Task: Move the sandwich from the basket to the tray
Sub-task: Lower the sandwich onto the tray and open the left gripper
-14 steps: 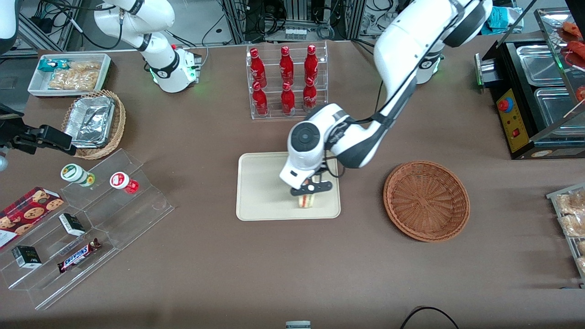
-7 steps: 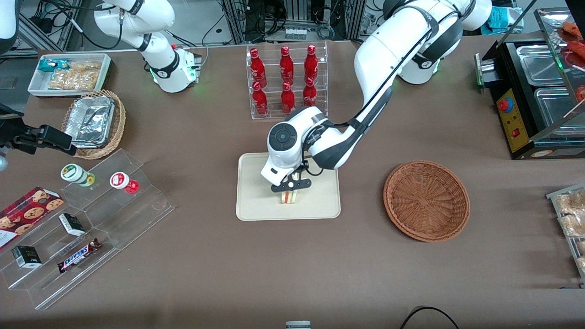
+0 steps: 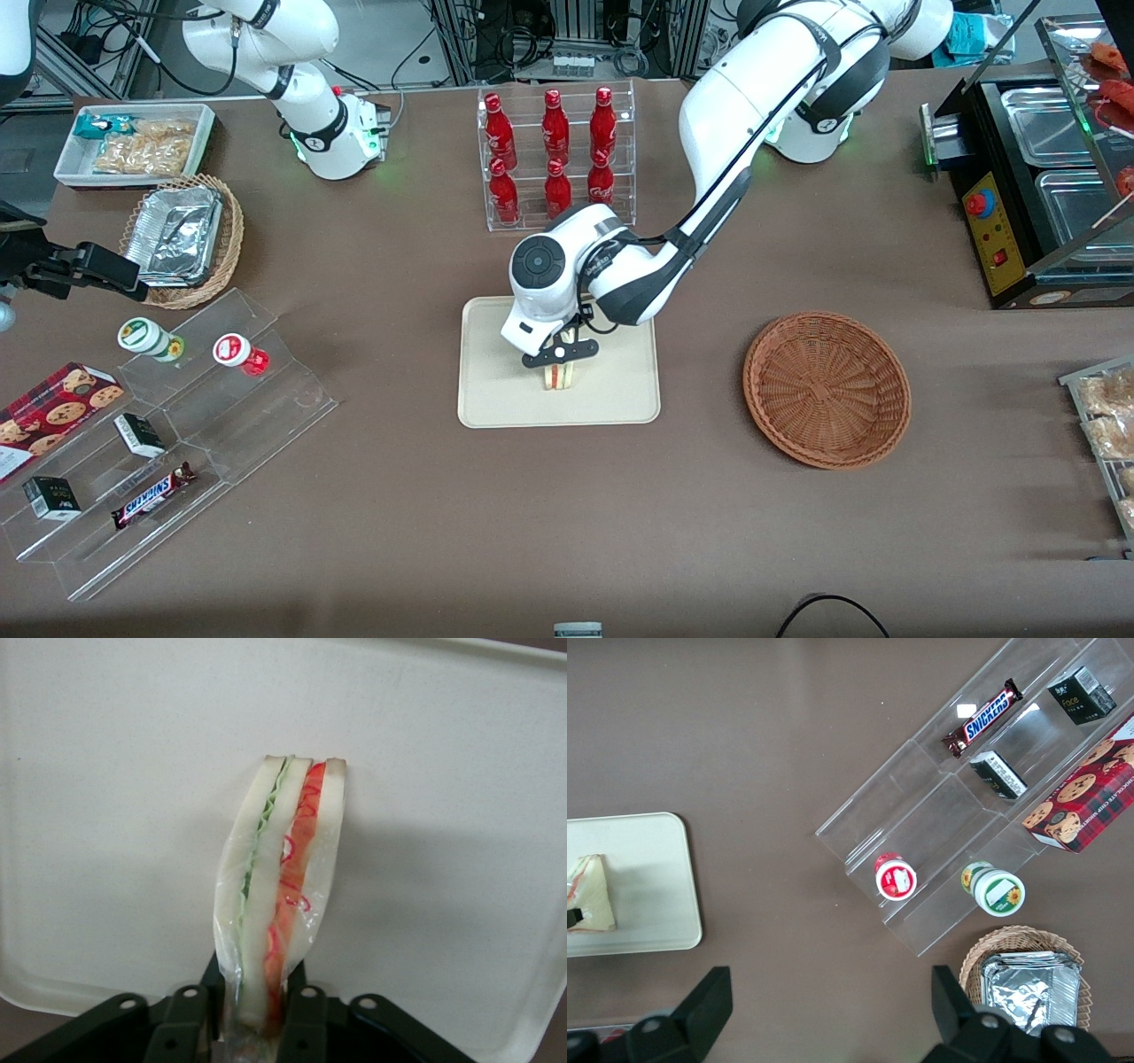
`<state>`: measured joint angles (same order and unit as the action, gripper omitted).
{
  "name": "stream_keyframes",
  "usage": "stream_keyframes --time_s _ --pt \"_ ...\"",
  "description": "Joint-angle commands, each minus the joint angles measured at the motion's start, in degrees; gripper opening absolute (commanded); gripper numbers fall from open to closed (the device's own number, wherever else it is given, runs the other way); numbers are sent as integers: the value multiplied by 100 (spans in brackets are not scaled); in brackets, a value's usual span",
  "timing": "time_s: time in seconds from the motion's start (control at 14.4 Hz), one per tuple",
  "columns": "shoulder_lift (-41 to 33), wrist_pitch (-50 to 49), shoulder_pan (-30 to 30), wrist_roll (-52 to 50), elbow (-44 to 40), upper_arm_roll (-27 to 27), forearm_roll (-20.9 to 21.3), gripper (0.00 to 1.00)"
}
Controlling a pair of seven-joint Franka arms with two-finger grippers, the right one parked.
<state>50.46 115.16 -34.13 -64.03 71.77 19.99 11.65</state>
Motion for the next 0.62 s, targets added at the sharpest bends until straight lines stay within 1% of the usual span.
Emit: stream_keyframes --time_s 0.0,0.14,0.28,0.42,0.49,0.55 --pt "17 -151 -76 -75 -163 -39 136 100" --pt "-237 -265 -68 -75 -163 -39 346 100" --pt "-518 -615 2 -40 -163 -48 557 100" --pt "-835 -906 274 -101 -137 -39 497 100" --pt "-1019 -1212 432 -145 -76 -31 427 100" --pt "-1091 -1476 616 -119 -66 -22 261 100"
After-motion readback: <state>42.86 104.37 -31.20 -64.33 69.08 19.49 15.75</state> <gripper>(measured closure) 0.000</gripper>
